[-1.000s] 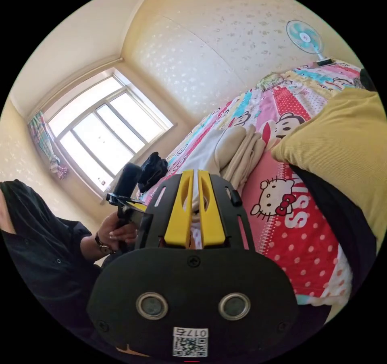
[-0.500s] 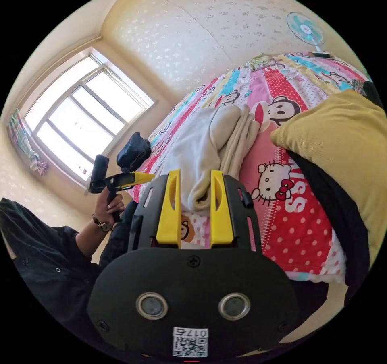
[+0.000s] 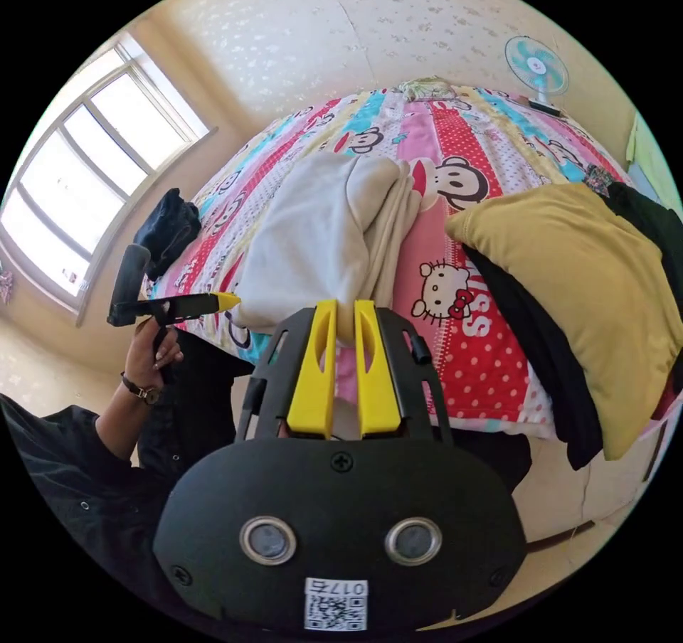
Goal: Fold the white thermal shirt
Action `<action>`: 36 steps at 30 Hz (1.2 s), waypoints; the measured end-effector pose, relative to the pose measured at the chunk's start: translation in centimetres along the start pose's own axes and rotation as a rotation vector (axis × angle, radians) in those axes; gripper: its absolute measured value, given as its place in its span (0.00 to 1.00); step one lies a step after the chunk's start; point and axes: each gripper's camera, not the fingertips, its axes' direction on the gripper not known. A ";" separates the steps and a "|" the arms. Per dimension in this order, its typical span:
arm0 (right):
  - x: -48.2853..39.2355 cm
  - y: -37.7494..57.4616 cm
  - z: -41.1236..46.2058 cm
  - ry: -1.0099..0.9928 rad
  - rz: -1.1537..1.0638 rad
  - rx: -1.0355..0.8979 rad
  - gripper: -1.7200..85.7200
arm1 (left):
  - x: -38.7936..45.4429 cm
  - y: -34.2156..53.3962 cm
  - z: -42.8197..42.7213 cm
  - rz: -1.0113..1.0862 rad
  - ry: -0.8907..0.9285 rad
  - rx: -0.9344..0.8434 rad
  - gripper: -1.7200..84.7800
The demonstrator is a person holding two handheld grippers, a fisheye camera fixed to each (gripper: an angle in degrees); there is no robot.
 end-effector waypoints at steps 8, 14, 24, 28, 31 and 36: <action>3.2 1.6 1.5 0.021 0.109 -0.050 0.06 | -2.1 0.7 -5.2 -0.032 0.073 0.189 0.16; 6.9 1.2 1.6 -0.133 0.173 -0.044 0.06 | -4.6 -1.6 -2.2 -0.100 0.185 0.025 0.24; 12.7 3.4 -1.5 -0.536 0.338 0.081 0.10 | -6.6 -1.9 -5.1 -0.251 0.337 0.009 0.13; 16.1 6.6 -0.2 -0.975 0.503 0.071 0.24 | -5.1 -2.2 -6.6 -0.203 0.550 -0.077 0.10; 16.3 7.8 1.9 -1.135 0.584 0.040 0.30 | -2.6 -1.6 -7.1 -0.136 0.539 -0.145 0.10; 15.9 7.0 4.8 -1.268 0.665 0.116 0.31 | -1.4 -0.1 -8.7 -0.102 0.451 -0.146 0.09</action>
